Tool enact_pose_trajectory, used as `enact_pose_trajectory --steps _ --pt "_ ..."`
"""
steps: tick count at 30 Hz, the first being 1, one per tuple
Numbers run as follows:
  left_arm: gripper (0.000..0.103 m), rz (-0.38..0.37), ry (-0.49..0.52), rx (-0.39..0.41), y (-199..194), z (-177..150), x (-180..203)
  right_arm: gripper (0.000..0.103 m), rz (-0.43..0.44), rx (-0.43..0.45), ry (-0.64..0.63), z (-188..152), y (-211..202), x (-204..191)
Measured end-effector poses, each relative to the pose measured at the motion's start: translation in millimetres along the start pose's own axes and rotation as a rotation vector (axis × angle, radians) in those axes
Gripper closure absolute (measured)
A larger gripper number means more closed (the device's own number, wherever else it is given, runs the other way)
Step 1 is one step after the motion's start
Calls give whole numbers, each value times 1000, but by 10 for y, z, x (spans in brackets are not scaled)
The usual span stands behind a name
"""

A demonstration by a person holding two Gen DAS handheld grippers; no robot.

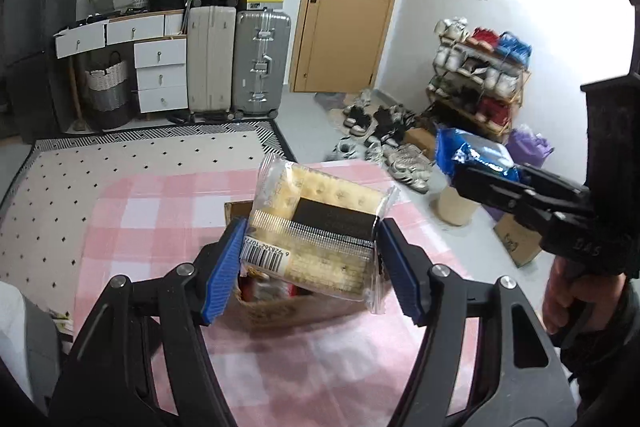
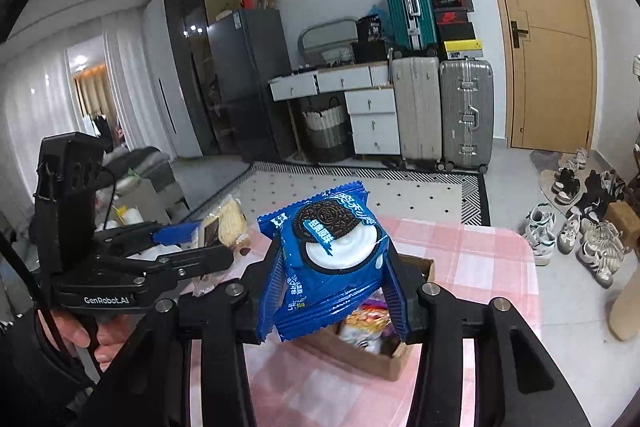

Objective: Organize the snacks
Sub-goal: 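Carry the cracker pack and Oreo pack over the box with both tools, then open both tools to release the two packs into the box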

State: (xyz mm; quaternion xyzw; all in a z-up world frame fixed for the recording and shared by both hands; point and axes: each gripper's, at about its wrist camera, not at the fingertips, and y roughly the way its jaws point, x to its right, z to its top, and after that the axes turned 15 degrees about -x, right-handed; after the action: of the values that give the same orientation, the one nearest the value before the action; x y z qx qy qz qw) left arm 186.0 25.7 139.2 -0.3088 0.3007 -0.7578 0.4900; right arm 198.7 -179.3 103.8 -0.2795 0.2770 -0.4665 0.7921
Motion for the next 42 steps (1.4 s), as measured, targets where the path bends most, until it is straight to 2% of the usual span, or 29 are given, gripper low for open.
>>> enact_pose_trajectory --steps 7,13,18,24,28,34,39,42 --pt "39 -11 -4 -49 682 385 -82 58 -23 -61 7 219 686 236" --pt "39 -2 -12 -125 1425 661 -171 58 -55 -114 16 277 1281 401" --pt "38 0 -19 -159 1915 777 -272 58 -79 -156 11 241 1616 484" --pt "37 -22 -46 -188 2311 850 -406 50 -73 -146 42 205 1811 609" --pt "36 -38 -62 -219 2455 835 -432 50 -71 -149 37 177 1847 622" --pt "29 -8 -33 -218 2462 684 -364 48 -74 -129 54 100 1713 702" --pt "25 30 -13 -157 2231 542 -240 46 -88 -98 58 50 1490 680" --pt "25 105 26 -74 2012 437 -75 40 -91 -69 59 19 1329 638"
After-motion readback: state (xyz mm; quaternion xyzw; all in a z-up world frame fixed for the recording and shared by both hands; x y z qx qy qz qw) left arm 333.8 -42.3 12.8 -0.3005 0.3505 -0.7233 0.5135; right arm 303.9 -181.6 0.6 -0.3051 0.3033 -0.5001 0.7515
